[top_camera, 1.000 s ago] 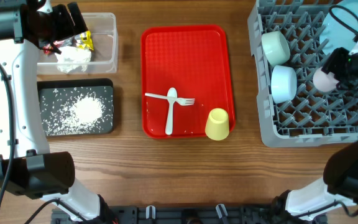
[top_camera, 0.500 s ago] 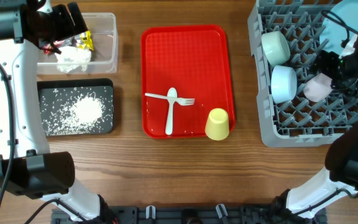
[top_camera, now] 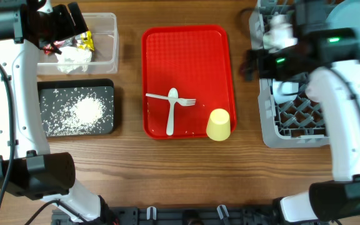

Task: Sort waste into correct bins and load items into the dishwasher rack
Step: 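Reach the right gripper to the yellow cup and grasp it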

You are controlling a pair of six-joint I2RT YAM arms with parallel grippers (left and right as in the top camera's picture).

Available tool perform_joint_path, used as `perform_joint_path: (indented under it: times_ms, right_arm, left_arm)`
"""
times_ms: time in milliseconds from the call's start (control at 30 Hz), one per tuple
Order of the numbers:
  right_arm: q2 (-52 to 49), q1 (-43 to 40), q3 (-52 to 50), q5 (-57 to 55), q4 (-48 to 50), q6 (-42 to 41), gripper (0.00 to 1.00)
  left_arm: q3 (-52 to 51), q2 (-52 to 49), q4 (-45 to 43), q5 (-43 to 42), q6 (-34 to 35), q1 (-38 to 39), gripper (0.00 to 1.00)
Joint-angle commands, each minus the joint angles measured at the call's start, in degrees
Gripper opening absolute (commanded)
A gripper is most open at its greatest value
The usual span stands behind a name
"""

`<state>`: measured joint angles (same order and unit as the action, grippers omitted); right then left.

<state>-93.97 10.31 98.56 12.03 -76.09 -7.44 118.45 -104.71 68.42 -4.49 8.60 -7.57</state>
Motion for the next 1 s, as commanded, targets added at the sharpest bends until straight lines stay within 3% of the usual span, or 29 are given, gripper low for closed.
perform_joint_path:
  times_ms: [0,367,967]
  right_arm:
    - [-2.7,6.6,-5.1,-3.2,1.3,-3.3,1.00]
    - [-4.7,10.4,-19.3,-3.0,9.0,-4.7,1.00]
    - [-13.4,14.8,-20.7,-3.7,9.2,-5.0,0.99]
  left_arm:
    - [-0.4,-0.4,0.0,0.1,-0.9,-0.3,1.00]
    - [-0.4,-0.4,0.0,0.1,-0.9,-0.3,1.00]
    - [-0.4,-0.4,0.0,0.1,-0.9,-0.3,1.00]
